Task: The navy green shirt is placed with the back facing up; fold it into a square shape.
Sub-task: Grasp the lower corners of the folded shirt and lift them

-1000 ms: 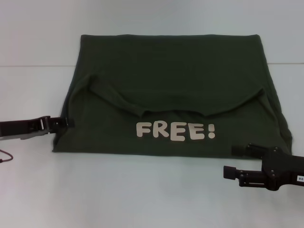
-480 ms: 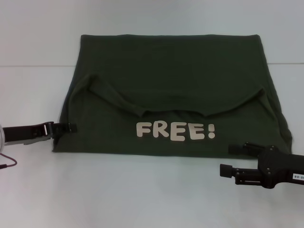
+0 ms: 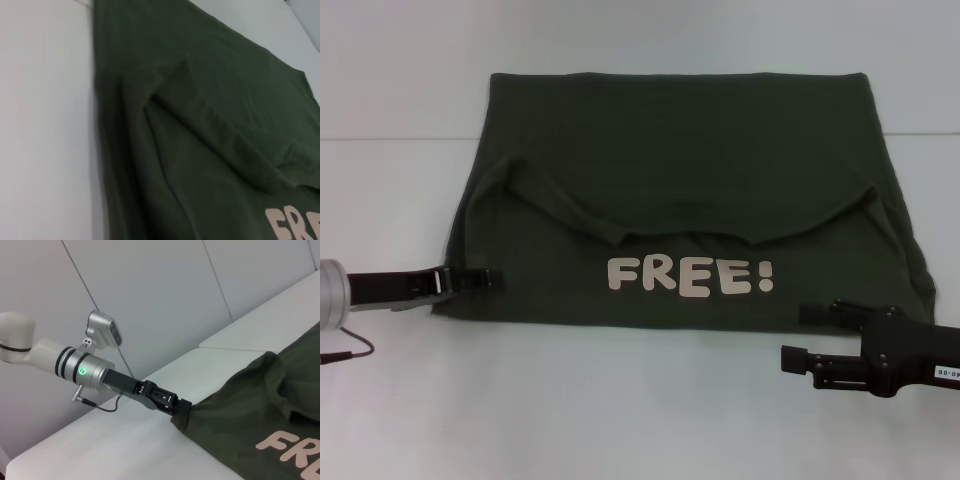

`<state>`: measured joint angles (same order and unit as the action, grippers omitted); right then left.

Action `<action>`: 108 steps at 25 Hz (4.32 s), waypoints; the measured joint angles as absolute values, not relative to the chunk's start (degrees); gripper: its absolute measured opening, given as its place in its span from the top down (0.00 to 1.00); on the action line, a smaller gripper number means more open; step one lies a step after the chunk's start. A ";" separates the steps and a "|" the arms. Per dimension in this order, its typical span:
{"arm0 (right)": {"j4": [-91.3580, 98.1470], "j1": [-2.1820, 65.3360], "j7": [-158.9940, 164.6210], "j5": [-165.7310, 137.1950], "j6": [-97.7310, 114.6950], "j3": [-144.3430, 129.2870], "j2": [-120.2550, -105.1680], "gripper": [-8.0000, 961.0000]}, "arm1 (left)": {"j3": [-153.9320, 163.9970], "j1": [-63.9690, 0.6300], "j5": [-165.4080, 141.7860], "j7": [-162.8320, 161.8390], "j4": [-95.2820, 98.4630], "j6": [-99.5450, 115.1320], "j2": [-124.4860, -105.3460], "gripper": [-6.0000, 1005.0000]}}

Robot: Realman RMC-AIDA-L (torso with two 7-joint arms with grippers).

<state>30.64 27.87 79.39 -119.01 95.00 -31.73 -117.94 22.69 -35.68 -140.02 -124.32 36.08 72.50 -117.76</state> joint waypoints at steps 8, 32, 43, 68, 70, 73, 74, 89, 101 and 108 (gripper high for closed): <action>30.51 27.70 79.45 -119.00 95.39 -31.73 -117.95 0.04 | 26.19 -35.95 -140.90 -124.34 36.40 71.00 -117.93 0.45; 51.07 28.01 114.09 -122.44 95.71 -32.21 -115.56 0.05 | 26.72 -36.02 -141.23 -123.87 36.92 70.12 -117.88 0.96; 60.75 36.81 147.37 -151.83 95.12 -34.44 -110.93 0.05 | 26.56 -36.04 -141.24 -123.83 37.53 70.60 -117.68 0.96; 42.27 42.53 144.45 -152.47 78.03 -40.13 -113.37 0.10 | 26.36 -36.29 -140.88 -123.84 37.53 70.63 -117.51 0.96; 42.26 42.33 144.42 -152.46 78.11 -40.15 -113.23 0.10 | 26.37 -36.34 -140.83 -123.84 37.53 70.68 -117.51 0.96; 42.27 41.94 144.40 -152.48 78.18 -40.14 -113.02 0.11 | 26.37 -36.41 -140.80 -123.88 37.53 70.68 -117.51 0.96; 42.31 41.80 144.39 -152.48 78.16 -40.08 -112.97 0.12 | 26.38 -36.43 -140.80 -123.91 37.53 70.68 -117.51 0.96; 41.90 42.80 143.75 -152.28 78.04 -40.17 -114.06 0.16 | 26.36 -36.48 -140.71 -123.95 37.53 70.62 -117.51 0.96; 42.22 42.14 143.69 -152.67 77.04 -40.17 -114.05 0.20 | 26.36 -36.64 -140.71 -123.87 37.53 70.57 -117.51 0.96; 42.03 42.26 143.69 -152.74 77.04 -40.65 -113.95 0.42 | 26.28 -36.65 -140.71 -123.96 37.93 70.64 -117.44 0.96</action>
